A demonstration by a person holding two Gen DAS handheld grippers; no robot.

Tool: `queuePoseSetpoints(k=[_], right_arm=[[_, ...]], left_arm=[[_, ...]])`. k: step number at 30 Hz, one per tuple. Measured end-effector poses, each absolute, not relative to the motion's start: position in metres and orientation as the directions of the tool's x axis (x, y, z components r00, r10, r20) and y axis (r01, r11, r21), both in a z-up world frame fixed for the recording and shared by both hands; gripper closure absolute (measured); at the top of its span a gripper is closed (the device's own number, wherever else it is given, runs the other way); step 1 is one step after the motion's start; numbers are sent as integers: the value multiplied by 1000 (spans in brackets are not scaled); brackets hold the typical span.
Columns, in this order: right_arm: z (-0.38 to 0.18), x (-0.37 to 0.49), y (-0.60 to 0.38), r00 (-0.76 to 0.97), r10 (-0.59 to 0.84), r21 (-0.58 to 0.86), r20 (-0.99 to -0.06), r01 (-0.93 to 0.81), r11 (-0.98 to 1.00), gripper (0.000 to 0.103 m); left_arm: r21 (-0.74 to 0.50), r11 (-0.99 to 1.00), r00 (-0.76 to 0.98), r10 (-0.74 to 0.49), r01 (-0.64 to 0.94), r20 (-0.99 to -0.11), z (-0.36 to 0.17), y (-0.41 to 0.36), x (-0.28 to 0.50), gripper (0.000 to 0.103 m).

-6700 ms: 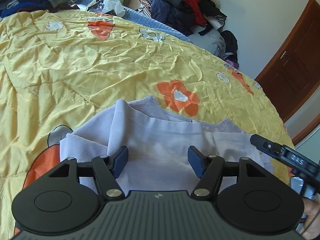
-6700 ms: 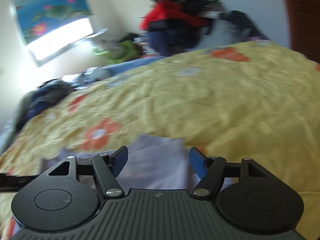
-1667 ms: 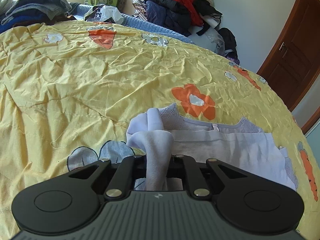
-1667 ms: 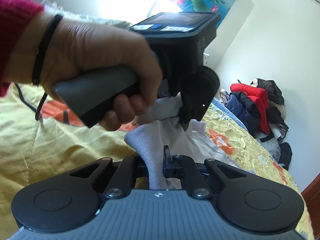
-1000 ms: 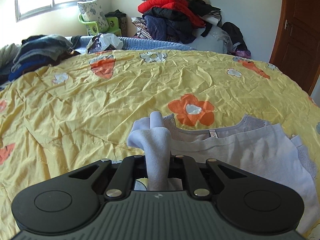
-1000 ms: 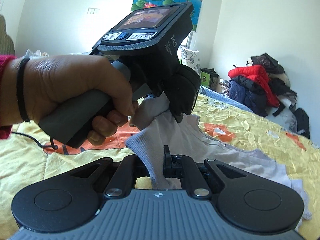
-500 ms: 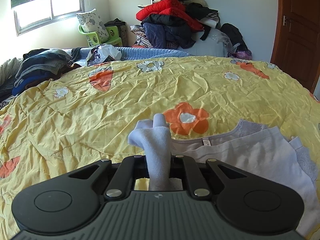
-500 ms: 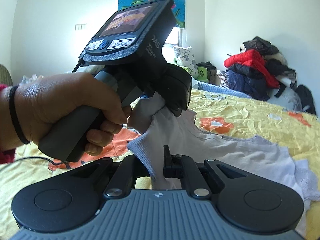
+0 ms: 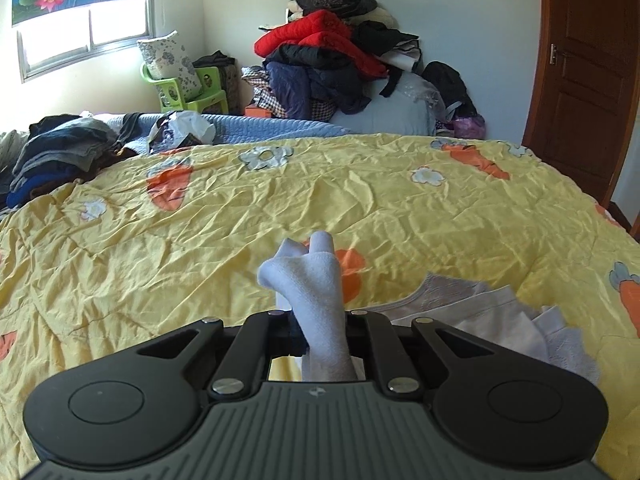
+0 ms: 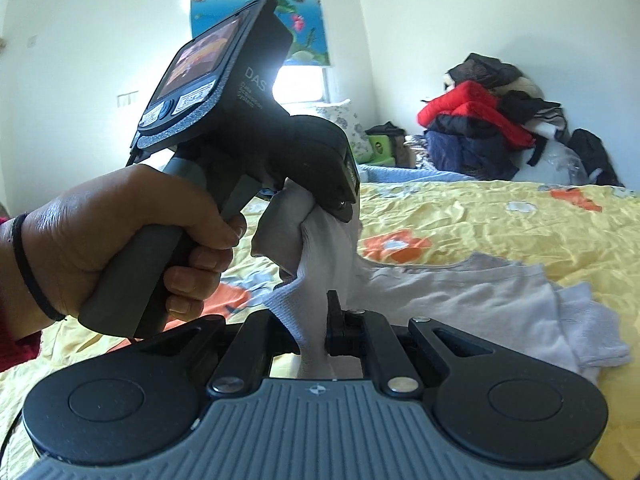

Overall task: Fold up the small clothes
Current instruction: 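Lift the held edge and fold it over the shirt body with both grippers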

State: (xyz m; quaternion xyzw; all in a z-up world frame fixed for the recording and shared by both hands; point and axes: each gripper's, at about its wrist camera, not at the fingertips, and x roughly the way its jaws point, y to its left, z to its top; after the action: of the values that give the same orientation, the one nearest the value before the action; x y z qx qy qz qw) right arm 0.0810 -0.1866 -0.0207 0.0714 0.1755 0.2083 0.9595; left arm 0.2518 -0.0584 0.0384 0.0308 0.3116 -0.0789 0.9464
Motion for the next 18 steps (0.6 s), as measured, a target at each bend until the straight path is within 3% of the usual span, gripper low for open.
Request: queuePoseSetpoints(k=[18], right_arm=[[-43, 80, -264, 883, 353, 392, -308, -221, 893, 93]], left_arm=[[60, 952, 757, -199, 300, -622, 23, -158, 258, 94]])
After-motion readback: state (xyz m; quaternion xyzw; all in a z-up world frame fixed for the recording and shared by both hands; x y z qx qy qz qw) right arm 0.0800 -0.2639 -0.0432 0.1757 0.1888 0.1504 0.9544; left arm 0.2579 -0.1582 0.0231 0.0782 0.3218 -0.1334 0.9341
